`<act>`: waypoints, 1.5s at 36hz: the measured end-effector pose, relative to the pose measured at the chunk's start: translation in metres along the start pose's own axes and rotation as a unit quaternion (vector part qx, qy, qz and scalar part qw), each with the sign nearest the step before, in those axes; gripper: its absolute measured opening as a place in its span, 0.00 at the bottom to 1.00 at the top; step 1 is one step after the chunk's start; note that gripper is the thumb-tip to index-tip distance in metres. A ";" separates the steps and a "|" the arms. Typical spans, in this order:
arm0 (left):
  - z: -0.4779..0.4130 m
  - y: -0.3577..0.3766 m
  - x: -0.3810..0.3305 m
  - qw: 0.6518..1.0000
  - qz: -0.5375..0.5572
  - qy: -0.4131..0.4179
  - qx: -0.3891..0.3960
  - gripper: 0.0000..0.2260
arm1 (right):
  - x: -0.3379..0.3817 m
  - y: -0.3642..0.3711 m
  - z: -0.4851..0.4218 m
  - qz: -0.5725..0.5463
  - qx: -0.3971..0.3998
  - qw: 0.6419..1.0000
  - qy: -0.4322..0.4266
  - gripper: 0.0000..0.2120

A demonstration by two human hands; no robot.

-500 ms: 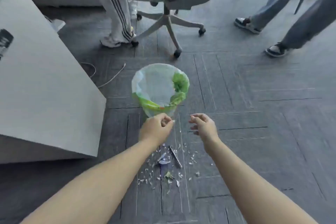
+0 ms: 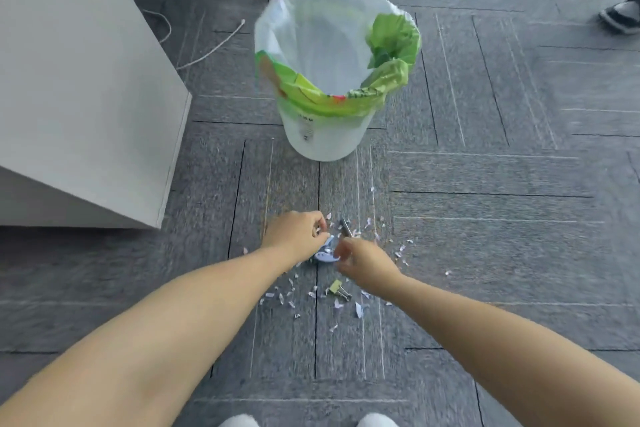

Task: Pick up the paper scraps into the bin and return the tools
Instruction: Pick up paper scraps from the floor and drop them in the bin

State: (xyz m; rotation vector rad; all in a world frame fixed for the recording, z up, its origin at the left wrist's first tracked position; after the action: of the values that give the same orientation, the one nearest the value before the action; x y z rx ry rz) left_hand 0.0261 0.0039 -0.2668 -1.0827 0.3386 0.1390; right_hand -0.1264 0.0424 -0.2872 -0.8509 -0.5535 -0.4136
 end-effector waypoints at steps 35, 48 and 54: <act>0.055 0.095 0.024 0.997 0.033 0.002 0.067 0.09 | -0.080 0.072 0.058 0.014 -0.063 0.998 0.015 0.03; 0.049 0.101 0.023 0.997 0.014 0.046 0.066 0.09 | -0.085 0.067 0.060 0.032 -0.046 0.998 0.011 0.05; 0.047 0.107 0.020 0.996 0.017 0.046 0.070 0.04 | -0.081 0.067 0.059 0.005 -0.055 0.998 0.030 0.05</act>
State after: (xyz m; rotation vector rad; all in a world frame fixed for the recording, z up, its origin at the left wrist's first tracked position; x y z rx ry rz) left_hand 0.0248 0.0939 -0.3439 -0.9475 0.4436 0.0943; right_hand -0.1702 0.1387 -0.3441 -0.9424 -0.4738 -0.4619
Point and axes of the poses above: each hand's wrist, its own z-axis away from the middle knuckle, its own y-axis out of the palm, x = y × z, the point moved 4 cm from there along -z, towards the middle knuckle, and after that the axes turned 7 degrees about -z, right-handed, at the moved point
